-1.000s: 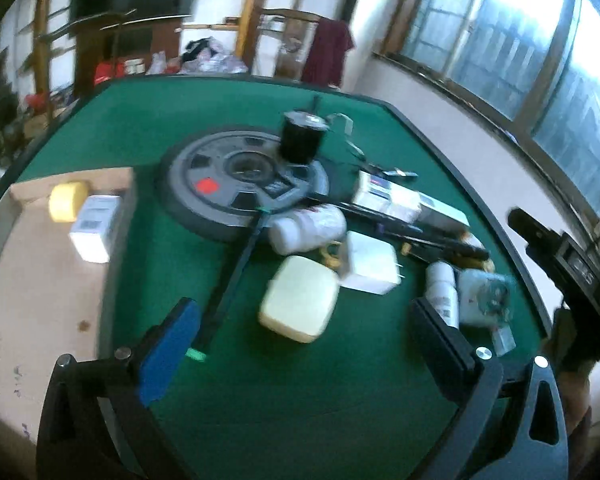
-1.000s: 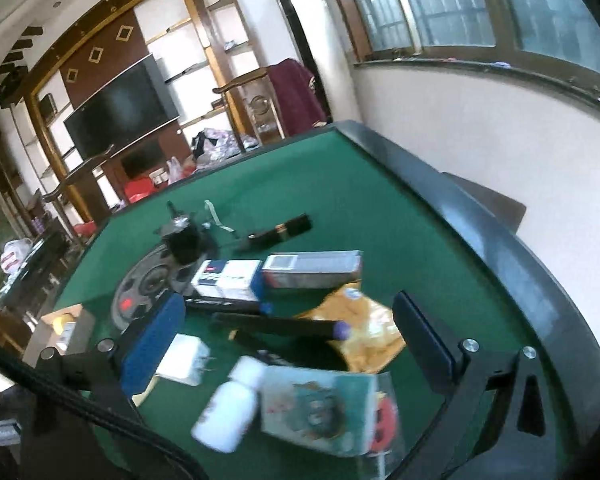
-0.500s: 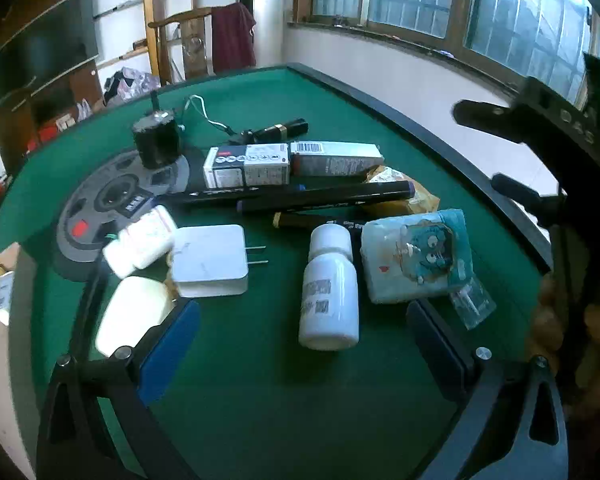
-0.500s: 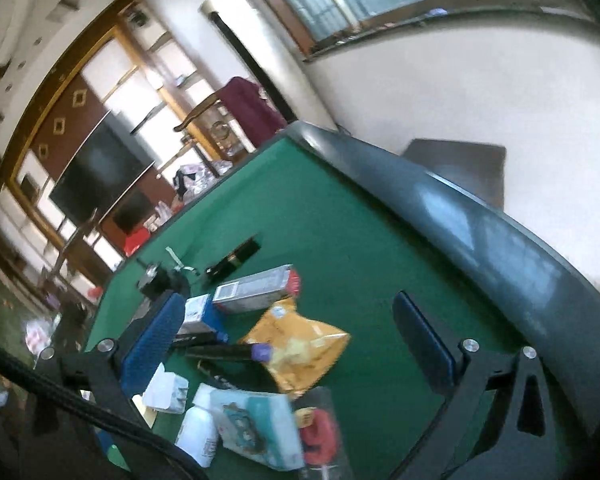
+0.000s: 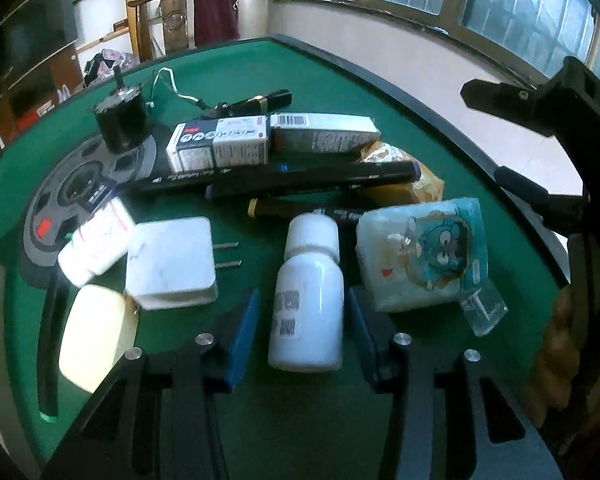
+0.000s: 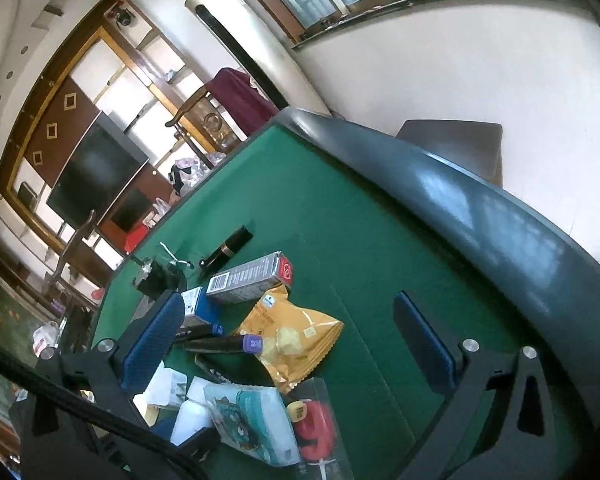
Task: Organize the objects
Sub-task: 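Grasp the white bottle with the left tool while right grasps the white plug adapter, then carry bottle and adapter into the cardboard box and release both, then move both tools back over the table items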
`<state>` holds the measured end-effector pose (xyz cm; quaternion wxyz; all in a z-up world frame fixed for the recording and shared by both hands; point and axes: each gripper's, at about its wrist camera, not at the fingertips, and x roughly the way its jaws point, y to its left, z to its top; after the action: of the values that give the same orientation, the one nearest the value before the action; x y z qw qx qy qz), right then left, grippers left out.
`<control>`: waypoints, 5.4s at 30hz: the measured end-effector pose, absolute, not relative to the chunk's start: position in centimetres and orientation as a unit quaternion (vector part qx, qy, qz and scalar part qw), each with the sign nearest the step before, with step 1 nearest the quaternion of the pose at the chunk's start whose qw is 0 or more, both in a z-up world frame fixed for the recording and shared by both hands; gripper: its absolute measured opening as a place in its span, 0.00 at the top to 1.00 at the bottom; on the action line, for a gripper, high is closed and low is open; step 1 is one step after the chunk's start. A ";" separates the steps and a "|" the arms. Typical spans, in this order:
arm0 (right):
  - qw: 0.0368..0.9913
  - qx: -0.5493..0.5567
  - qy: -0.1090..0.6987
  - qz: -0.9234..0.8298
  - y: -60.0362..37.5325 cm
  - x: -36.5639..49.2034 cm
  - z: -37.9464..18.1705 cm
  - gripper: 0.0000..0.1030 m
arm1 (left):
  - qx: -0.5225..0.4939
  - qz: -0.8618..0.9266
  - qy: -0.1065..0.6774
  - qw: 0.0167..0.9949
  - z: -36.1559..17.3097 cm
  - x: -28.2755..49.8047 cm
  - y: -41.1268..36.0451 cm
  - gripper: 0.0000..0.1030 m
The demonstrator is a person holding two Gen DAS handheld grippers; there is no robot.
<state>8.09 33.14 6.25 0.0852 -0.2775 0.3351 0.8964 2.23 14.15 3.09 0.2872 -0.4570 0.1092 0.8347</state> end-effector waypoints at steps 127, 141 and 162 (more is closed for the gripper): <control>-0.197 -0.421 0.113 0.878 -0.3 0.6 9.4 0.32 | -0.441 0.854 -0.246 0.125 8.2 0.6 -24.4 0.36; -0.033 -0.353 0.187 0.916 21.1 9.3 11.5 0.24 | -0.468 0.848 -0.144 0.202 10.1 1.7 -7.2 0.37; 0.020 -0.308 0.321 0.895 31.8 5.3 6.2 0.23 | -0.455 0.860 0.093 0.213 4.7 -4.8 4.9 0.37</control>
<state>5.26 31.81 6.15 0.0202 -0.3082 0.3213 0.8952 -4.76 4.90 4.74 0.2135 -0.4547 0.0935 0.8596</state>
